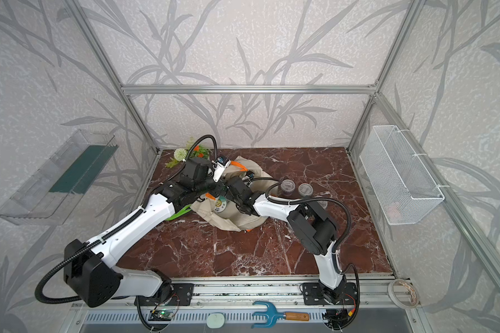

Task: Take out the seed jars from the canvas bag
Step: Pick up the seed jar from the canvas bag.

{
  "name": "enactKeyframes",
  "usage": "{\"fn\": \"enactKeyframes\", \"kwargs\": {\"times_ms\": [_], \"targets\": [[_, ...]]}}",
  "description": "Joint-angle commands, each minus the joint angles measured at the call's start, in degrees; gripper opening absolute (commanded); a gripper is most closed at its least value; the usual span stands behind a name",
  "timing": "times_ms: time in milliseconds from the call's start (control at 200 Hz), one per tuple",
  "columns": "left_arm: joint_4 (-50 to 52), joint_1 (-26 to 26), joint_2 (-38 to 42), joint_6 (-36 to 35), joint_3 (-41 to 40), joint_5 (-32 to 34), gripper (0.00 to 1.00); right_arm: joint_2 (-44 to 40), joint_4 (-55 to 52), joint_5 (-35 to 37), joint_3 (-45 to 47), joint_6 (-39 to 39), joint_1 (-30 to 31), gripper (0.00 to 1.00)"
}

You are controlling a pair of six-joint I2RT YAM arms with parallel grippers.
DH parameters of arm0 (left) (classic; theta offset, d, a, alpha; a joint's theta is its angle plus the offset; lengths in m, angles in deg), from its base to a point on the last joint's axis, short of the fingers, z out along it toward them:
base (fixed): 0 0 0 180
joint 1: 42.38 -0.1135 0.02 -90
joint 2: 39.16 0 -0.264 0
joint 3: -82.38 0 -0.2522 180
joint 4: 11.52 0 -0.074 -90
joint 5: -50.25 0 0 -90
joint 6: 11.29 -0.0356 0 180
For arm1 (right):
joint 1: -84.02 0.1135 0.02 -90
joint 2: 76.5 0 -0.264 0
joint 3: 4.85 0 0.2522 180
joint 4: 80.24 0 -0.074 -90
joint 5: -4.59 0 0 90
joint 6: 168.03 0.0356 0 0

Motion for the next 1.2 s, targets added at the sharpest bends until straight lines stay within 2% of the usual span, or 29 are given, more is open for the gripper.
{"fn": "enactKeyframes", "kwargs": {"times_ms": [0, 225, 410, 520, 905, 1195], "targets": [[-5.5, 0.5, 3.2, -1.1, 0.6, -2.9, 0.0, 1.8, -3.1, 0.0, -2.0, 0.0, 0.1, 0.99], [-6.0, 0.5, 3.4, -1.0, 0.1, -2.9, 0.0, 3.4, -0.5, -0.5, -2.4, -1.7, 0.1, 1.0], [-6.2, 0.6, 3.6, -1.0, -0.6, -1.7, 0.0, 3.4, 2.2, -1.2, -1.5, -3.4, 0.2, 0.76], [-6.5, 0.4, 3.5, -0.9, -0.9, 0.0, 0.0, 1.4, 3.3, -0.9, 0.4, -5.1, 0.4, 0.7], [-8.2, 0.3, 2.3, -0.2, -1.3, 2.6, 0.0, -12.8, 3.1, 1.9, 10.7, -9.5, 1.3, 0.65], [-10.1, -0.1, 1.2, -1.1, -1.2, 3.9, 0.0, -27.1, -9.6, 6.0, 13.4, -16.5, 1.7, 0.65]]}}
